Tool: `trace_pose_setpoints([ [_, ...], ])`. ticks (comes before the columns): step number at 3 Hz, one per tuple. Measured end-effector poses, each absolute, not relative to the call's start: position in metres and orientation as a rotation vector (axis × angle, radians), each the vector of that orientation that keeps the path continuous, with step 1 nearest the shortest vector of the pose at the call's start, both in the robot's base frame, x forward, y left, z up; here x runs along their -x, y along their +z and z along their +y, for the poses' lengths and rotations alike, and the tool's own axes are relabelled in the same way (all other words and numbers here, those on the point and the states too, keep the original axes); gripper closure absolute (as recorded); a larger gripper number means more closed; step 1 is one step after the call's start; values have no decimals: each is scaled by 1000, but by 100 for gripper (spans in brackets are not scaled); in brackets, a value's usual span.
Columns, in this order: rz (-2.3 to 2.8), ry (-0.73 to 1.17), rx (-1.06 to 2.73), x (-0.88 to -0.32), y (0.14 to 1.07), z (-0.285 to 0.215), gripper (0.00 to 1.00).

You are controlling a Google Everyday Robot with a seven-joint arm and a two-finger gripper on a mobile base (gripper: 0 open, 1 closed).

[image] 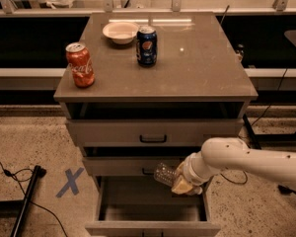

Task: Place water bottle into bottom drawer

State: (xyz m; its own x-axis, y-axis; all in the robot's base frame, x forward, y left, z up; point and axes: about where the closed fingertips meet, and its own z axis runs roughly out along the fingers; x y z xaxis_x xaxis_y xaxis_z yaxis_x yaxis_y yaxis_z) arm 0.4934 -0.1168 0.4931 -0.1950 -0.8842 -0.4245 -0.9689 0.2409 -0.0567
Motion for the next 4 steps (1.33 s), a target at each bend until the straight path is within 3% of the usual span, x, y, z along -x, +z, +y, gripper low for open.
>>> trace_pose_setpoints([
  [2, 1999, 499, 1531, -524, 411, -148, 100],
  [4, 1886, 739, 1645, -483, 284, -146, 100],
])
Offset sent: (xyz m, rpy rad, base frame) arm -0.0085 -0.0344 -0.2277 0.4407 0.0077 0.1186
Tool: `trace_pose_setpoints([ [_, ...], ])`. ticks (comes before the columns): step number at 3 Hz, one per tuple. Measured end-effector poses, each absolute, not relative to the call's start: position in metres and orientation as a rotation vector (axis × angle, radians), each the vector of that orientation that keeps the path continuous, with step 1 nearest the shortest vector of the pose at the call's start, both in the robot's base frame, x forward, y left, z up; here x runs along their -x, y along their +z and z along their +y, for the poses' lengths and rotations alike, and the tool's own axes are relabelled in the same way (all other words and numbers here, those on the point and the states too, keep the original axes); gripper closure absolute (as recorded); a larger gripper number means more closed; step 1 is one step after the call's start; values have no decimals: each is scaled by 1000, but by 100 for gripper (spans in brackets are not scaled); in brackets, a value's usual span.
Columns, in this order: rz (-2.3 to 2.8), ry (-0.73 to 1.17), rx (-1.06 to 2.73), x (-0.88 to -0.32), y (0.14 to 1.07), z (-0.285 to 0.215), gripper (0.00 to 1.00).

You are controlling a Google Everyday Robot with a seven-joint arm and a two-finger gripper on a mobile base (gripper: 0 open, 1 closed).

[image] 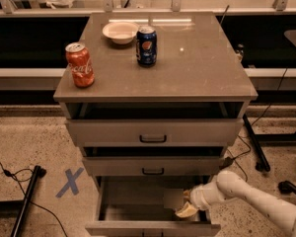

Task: Place water bottle into bottom drawer

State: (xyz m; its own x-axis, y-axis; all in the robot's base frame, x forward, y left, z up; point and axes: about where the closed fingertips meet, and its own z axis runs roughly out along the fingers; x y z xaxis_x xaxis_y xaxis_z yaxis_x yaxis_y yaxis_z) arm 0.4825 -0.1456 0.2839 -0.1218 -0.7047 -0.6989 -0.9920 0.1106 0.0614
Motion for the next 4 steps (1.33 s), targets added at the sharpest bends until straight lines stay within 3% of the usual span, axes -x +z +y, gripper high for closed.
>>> trace_pose_setpoints([
  [1, 1895, 746, 1660, -474, 260, -140, 84],
  [4, 2078, 615, 1494, -486, 250, -131, 14],
])
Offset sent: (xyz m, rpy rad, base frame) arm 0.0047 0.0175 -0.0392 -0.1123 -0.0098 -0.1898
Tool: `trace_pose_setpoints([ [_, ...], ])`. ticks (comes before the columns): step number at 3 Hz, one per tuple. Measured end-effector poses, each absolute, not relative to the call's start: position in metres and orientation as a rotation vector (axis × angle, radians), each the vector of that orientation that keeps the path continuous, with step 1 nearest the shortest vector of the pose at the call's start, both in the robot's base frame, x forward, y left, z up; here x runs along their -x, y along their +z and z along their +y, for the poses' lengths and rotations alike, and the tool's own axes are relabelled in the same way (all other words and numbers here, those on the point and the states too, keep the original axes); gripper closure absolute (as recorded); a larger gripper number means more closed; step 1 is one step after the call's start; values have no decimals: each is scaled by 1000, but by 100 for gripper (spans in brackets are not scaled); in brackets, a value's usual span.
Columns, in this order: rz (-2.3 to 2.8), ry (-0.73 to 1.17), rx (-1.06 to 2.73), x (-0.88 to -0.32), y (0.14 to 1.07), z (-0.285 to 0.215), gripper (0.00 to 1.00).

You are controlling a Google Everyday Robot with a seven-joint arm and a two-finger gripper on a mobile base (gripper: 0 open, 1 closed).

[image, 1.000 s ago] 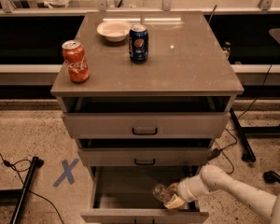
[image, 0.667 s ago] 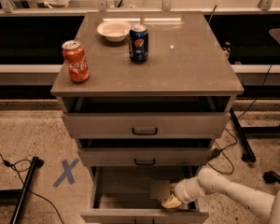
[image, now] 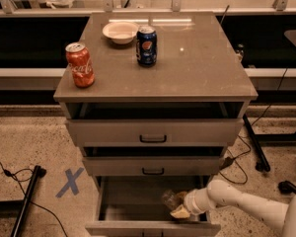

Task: Place water bottle into bottom drawer

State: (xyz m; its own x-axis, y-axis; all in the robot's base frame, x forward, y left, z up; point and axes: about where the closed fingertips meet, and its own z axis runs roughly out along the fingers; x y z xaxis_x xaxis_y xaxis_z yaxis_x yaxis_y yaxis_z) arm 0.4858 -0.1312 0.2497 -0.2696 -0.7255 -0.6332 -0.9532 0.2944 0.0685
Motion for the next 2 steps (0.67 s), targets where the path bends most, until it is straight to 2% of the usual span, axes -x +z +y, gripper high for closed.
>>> trace_pose_setpoints([
  [1, 2078, 618, 1495, -485, 249, -130, 0],
  [2, 2078, 618, 1495, -485, 249, -130, 0],
])
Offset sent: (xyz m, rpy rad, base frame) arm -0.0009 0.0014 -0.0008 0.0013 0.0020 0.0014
